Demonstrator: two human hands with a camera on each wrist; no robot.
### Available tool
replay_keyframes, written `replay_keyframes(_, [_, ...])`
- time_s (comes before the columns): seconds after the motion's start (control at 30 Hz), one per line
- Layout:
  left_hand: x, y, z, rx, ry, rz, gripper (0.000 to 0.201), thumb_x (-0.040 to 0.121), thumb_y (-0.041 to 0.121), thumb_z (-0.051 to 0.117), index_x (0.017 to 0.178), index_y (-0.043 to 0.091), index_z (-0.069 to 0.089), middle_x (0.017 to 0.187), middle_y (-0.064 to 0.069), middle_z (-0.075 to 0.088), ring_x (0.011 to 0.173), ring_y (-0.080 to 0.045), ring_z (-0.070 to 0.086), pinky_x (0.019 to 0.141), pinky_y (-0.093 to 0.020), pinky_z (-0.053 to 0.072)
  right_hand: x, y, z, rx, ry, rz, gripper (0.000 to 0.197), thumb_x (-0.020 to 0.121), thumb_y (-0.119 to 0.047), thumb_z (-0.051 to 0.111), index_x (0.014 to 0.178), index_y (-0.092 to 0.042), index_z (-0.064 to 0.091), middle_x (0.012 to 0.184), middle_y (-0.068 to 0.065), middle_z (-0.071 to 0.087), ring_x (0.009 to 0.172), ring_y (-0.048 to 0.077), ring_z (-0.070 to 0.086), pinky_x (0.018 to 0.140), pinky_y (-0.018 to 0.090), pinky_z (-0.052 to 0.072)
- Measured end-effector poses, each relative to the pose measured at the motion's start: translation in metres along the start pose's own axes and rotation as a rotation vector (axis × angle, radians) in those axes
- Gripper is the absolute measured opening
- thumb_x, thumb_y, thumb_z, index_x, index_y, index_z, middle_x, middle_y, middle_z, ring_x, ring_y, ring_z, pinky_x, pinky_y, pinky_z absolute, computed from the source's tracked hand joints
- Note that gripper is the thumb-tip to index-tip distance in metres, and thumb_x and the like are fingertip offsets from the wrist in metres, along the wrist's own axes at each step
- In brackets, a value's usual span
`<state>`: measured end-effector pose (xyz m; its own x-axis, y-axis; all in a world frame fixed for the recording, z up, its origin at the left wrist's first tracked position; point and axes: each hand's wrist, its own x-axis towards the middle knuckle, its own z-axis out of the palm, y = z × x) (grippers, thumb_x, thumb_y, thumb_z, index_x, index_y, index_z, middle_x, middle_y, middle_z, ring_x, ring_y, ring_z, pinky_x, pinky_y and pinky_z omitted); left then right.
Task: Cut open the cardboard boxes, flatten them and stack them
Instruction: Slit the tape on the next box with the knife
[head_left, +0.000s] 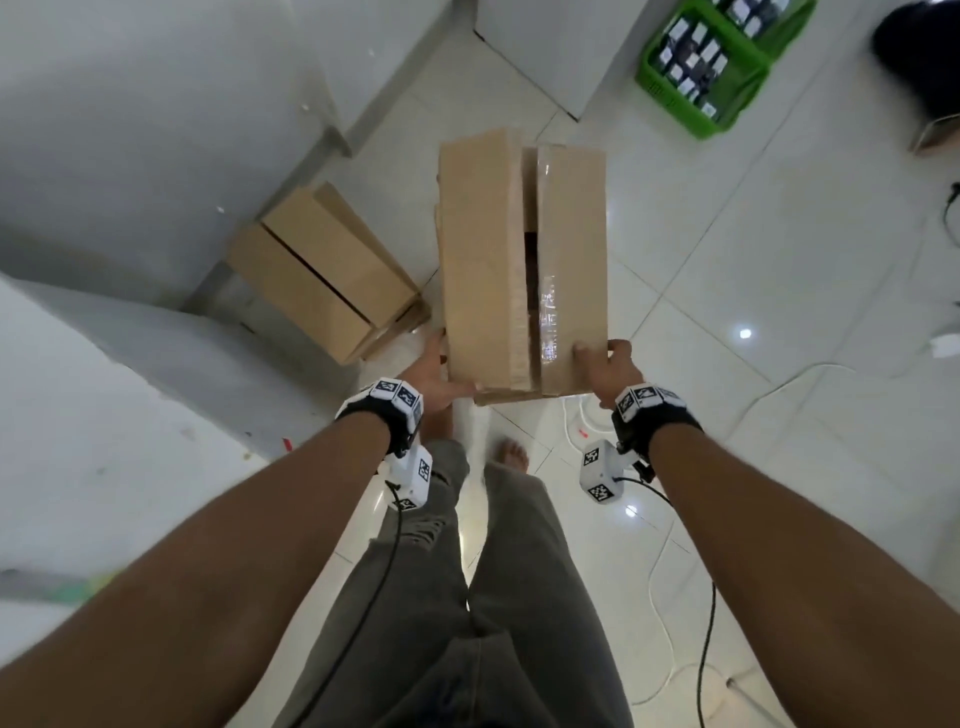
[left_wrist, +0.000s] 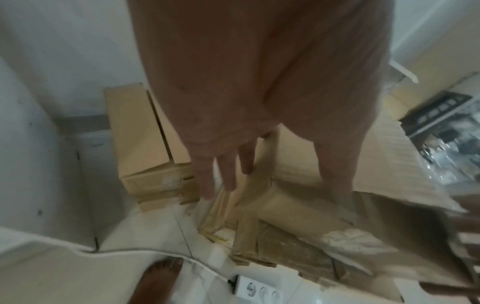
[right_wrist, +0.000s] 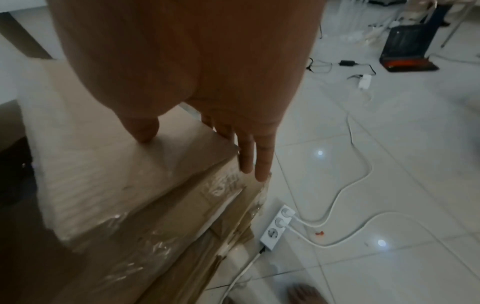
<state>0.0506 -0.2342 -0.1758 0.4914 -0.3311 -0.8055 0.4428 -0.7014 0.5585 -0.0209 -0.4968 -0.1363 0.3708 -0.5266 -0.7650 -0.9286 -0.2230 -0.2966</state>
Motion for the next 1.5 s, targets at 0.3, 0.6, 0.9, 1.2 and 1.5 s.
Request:
replay_keyframes(0.3, [-0.071, 0.068, -0.025, -0.389, 0.282, 0.265, 0.13, 0.056, 0.061, 0.093, 0.158, 0.018, 0.024, 0.147, 0.002, 0.053, 0.129, -0.016, 0.057, 0.104, -0.037, 0.053, -0.049, -0.06, -0.044, 0.311, 0.249, -0.401, 0.071, 0.082, -0.077, 0.053, 0.129, -0.025, 0.055, 0.126, 0.001, 0.058, 0.11, 0.017, 0.059, 0.098, 0.037, 0.05])
replay_keyframes(0.6, [-0.239, 0.12, -0.103, -0.295, 0.734, 0.645, 0.126, 0.046, 0.061, 0.097, 0.14, 0.029, 0.018, 0.145, 0.01, 0.042, 0.133, -0.004, 0.047, 0.109, -0.032, 0.044, -0.225, -0.196, -0.129, 0.458, 0.16, -1.12, 0.054, 0.094, -0.038, 0.066, 0.139, -0.018, 0.044, 0.13, -0.004, 0.056, 0.109, 0.007, 0.058, 0.093, 0.027, 0.052])
replay_keyframes(0.9, [-0.41, 0.002, -0.118, -0.864, 1.09, 0.584, 0.09, 0.072, 0.035, 0.089, 0.143, 0.023, 0.036, 0.135, -0.002, 0.064, 0.117, -0.018, 0.068, 0.083, -0.037, 0.061, -0.422, -0.262, -0.03, 0.252, -0.449, -1.522, 0.037, 0.088, -0.02, 0.069, 0.121, -0.032, 0.056, 0.139, -0.012, 0.052, 0.123, 0.0, 0.054, 0.1, 0.017, 0.046])
replay_keyframes(1.2, [-0.556, -0.277, -0.115, -1.318, 1.481, 0.234, 0.093, 0.066, 0.055, 0.083, 0.142, 0.024, 0.04, 0.135, -0.005, 0.062, 0.116, -0.028, 0.067, 0.07, -0.041, 0.062, -0.449, -0.186, 0.241, -0.324, -0.488, -1.366, 0.043, 0.099, -0.044, 0.058, 0.133, -0.019, 0.055, 0.142, 0.003, 0.051, 0.125, 0.022, 0.054, 0.106, 0.035, 0.042])
replay_keyframes(1.5, [-0.592, -0.481, -0.104, -1.726, 1.295, -0.086, 0.057, 0.091, 0.055, 0.068, 0.134, 0.019, 0.053, 0.131, -0.015, 0.061, 0.115, -0.037, 0.064, 0.088, -0.055, 0.058, -0.402, -0.088, 0.43, -1.069, -0.147, -1.092, 0.058, 0.095, -0.04, 0.064, 0.139, -0.011, 0.042, 0.134, 0.018, 0.046, 0.122, 0.04, 0.05, 0.094, 0.048, 0.048])
